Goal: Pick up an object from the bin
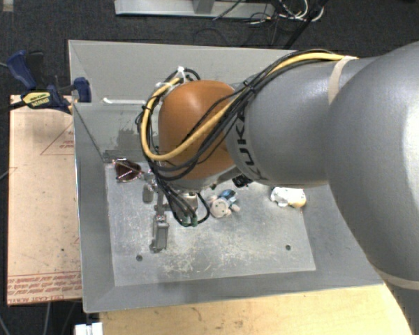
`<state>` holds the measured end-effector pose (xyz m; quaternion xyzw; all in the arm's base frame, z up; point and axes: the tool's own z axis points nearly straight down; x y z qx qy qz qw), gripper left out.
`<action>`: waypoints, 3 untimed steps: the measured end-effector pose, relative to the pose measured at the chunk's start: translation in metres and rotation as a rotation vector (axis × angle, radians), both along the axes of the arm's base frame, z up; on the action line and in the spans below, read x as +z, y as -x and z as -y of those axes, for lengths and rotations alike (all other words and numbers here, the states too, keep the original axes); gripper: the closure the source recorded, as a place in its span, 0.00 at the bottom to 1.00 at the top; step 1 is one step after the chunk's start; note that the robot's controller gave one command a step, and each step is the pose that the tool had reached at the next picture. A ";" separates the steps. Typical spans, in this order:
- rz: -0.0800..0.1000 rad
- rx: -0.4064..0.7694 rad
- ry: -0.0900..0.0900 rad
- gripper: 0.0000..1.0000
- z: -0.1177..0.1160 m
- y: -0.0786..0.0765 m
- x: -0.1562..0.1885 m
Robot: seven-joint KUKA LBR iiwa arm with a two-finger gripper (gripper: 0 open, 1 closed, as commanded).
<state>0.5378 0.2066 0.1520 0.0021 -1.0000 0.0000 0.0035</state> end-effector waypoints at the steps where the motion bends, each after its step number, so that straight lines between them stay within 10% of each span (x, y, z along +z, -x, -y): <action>1: 0.007 -0.004 -0.002 0.00 0.001 -0.002 0.005; 2: 0.017 0.041 -0.003 0.00 0.033 -0.073 -0.069; 3: 0.008 -0.325 -0.001 0.00 0.035 -0.067 -0.057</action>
Offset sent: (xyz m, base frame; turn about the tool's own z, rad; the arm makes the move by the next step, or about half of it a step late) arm 0.0777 -0.0384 -0.0820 -0.0448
